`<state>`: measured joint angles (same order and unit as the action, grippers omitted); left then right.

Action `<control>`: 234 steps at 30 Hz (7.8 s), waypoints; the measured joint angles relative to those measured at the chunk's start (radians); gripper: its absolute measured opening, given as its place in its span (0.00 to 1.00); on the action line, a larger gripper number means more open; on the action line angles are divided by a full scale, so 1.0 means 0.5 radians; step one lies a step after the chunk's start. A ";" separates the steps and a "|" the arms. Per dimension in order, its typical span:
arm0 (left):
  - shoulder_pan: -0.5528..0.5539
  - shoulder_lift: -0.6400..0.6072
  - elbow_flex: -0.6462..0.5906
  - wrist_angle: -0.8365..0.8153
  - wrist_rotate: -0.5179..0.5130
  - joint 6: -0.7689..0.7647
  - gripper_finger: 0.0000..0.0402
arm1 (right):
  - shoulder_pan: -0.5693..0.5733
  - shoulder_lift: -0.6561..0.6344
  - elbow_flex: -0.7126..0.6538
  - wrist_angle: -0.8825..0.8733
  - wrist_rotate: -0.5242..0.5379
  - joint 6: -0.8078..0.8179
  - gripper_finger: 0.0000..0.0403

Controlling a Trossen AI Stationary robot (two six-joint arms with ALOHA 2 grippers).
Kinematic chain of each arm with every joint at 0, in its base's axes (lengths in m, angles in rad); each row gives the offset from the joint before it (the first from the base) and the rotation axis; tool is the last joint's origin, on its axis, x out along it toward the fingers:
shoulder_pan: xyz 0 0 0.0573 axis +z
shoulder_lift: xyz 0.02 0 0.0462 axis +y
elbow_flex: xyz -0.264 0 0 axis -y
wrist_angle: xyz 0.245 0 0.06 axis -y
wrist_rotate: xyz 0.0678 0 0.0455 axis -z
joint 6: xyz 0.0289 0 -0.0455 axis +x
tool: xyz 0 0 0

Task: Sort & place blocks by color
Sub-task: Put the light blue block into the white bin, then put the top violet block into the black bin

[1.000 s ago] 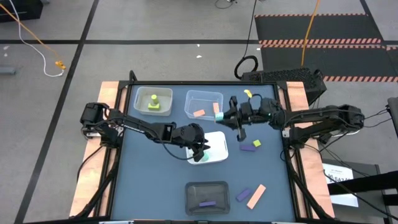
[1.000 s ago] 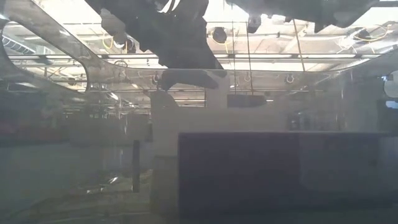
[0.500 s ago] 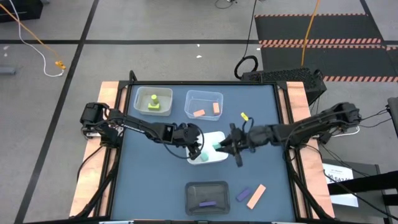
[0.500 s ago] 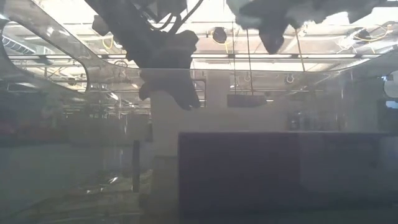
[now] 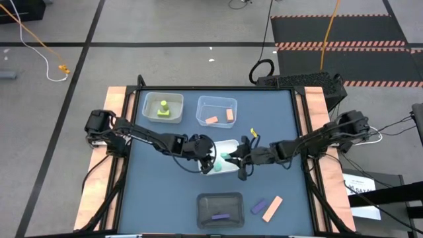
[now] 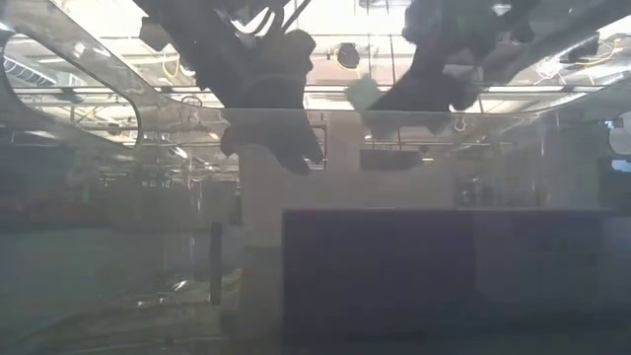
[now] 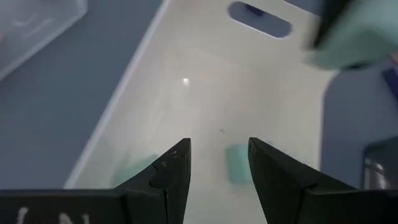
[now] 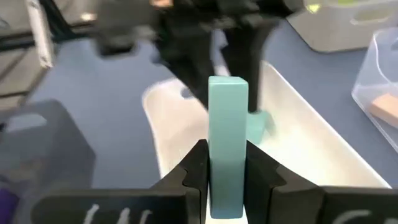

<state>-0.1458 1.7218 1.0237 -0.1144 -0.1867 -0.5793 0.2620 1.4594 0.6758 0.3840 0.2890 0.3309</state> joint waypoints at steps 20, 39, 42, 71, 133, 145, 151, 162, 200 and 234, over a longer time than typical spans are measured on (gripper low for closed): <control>-0.212 0.000 0.000 0.251 0.002 -0.005 0.40 | -0.006 0.034 0.000 -0.021 -0.003 -0.184 0.50; -0.252 0.000 0.001 0.524 0.002 0.139 0.40 | -0.116 -0.183 -0.001 -0.383 0.000 -0.523 0.63; -0.254 0.000 0.001 0.515 0.002 0.140 0.40 | -0.115 -0.351 -0.002 -0.561 0.000 -0.480 0.63; -0.254 0.000 0.001 0.508 0.002 0.161 0.40 | -0.115 -0.355 -0.220 -1.844 -0.266 0.459 0.61; -0.247 0.000 0.002 0.658 -0.120 0.514 0.40 | -0.128 -0.598 -0.222 0.639 -0.272 -0.602 0.21; -0.193 -0.001 0.002 0.979 -0.172 1.221 0.48 | -0.128 -0.599 -0.222 0.516 -0.272 -0.612 0.21; -0.140 -0.001 0.002 1.127 -0.294 1.273 0.61 | -0.125 -0.599 -0.222 0.390 -0.271 -0.568 0.21; -0.067 0.000 -0.002 1.274 -0.164 1.039 0.68 | -0.086 -0.604 -0.219 0.337 -0.284 -0.592 0.21; -0.169 0.000 0.002 1.490 -0.160 1.350 0.64 | -0.051 -0.598 -0.223 0.060 -0.271 -0.549 0.21; -0.166 0.000 0.002 1.496 0.013 1.245 0.27 | -0.048 -0.599 -0.221 0.270 -0.327 -0.574 0.39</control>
<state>-0.2288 1.7218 1.0245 0.6335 -0.1801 0.0432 0.2379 1.1599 0.5652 0.5189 0.1253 0.0441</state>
